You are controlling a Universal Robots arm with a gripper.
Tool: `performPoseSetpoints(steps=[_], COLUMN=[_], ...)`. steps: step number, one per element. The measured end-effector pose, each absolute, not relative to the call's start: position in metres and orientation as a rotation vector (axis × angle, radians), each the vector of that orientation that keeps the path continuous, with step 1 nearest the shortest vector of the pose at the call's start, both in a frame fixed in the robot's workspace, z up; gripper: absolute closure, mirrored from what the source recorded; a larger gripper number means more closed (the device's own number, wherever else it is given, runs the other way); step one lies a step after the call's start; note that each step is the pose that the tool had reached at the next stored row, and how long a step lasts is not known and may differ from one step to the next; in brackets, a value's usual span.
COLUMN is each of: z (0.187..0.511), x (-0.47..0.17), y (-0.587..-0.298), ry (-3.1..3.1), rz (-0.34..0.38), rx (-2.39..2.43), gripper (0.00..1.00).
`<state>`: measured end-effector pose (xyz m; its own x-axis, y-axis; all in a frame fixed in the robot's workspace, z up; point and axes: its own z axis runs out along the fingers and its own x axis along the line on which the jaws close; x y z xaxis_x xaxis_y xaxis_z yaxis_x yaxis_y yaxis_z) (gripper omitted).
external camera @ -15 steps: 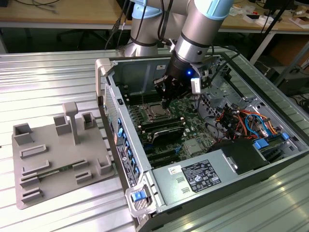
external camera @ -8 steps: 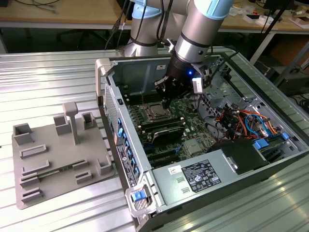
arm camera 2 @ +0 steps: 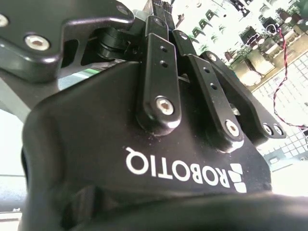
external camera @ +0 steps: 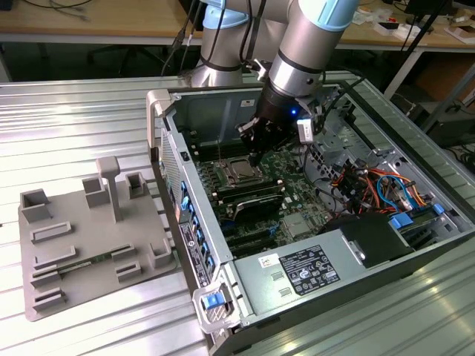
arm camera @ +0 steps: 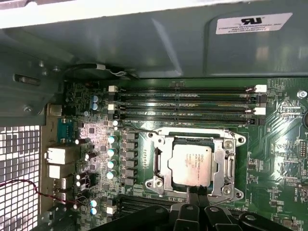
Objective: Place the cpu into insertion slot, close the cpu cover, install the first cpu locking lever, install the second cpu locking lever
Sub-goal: 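Install the first cpu locking lever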
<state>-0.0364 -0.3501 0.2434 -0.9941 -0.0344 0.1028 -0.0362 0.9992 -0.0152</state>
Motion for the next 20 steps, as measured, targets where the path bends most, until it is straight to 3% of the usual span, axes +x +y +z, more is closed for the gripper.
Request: performPoseSetpoints(steps=[20], z=[0.243], x=[-0.056], y=[-0.35], ry=[-3.126], rz=[0.029], rx=[0.054], gripper=[0.89])
